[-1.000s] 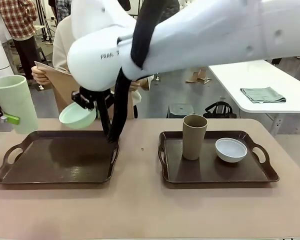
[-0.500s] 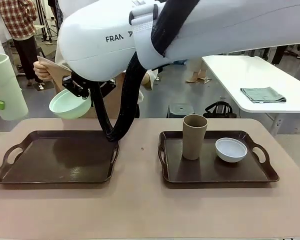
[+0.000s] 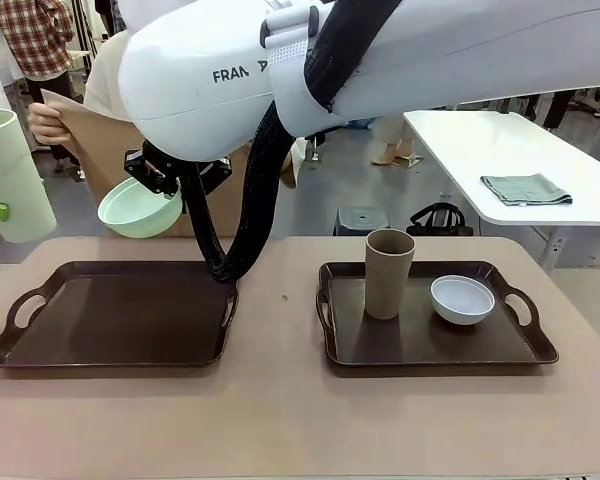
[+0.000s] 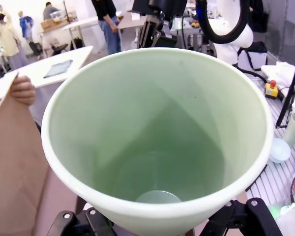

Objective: Set up a tray with a mat and arrange the tableware.
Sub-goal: Pick up the Picnic Bowl and Reusable plastic cup from the Handle tray in front of the human's position and hold them in the air, then place the Picnic Bowl and Reusable plastic cup back onto the Handle tray in front of the human's position.

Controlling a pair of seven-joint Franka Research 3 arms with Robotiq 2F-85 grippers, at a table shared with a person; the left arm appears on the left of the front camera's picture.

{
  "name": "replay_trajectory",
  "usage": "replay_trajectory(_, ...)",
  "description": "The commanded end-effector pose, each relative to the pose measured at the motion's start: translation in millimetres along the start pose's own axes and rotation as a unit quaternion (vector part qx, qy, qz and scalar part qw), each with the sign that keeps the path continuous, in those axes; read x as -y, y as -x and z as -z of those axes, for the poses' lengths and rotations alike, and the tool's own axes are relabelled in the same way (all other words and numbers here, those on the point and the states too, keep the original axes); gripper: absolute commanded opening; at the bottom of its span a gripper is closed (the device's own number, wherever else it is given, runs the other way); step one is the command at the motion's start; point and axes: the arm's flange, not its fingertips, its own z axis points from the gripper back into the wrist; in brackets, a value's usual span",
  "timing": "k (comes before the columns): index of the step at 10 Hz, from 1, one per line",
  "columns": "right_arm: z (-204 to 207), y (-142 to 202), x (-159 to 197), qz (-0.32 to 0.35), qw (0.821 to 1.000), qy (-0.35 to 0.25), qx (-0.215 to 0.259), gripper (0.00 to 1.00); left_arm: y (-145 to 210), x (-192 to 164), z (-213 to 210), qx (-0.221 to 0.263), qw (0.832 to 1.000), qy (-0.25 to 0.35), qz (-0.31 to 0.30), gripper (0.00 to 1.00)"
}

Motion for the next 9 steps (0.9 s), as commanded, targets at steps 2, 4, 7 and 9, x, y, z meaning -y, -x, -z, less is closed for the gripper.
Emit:
replay_trajectory(2, 1.0, 0.1, -0.4, -0.003, 1.0, 0.003, 0.001, 0.0, -2.0, -0.5, 0.1, -0.003, 1.0, -0.002, 0.003, 0.0)
replay_trajectory(4, 1.0, 0.1, -0.4, -0.003, 1.0, 0.003, 0.001, 0.0, -2.0, -0.5, 0.1, -0.003, 1.0, -0.002, 0.003, 0.0)
replay_trajectory(7, 1.0, 0.1, -0.4, -0.003, 1.0, 0.003, 0.001, 0.0, -2.0, -0.5, 0.1, -0.003, 1.0, -0.002, 0.003, 0.0)
replay_trajectory(9, 1.0, 0.1, -0.4, -0.003, 1.0, 0.003, 0.001, 0.0, -2.0, -0.5, 0.1, -0.003, 1.0, -0.002, 0.003, 0.0)
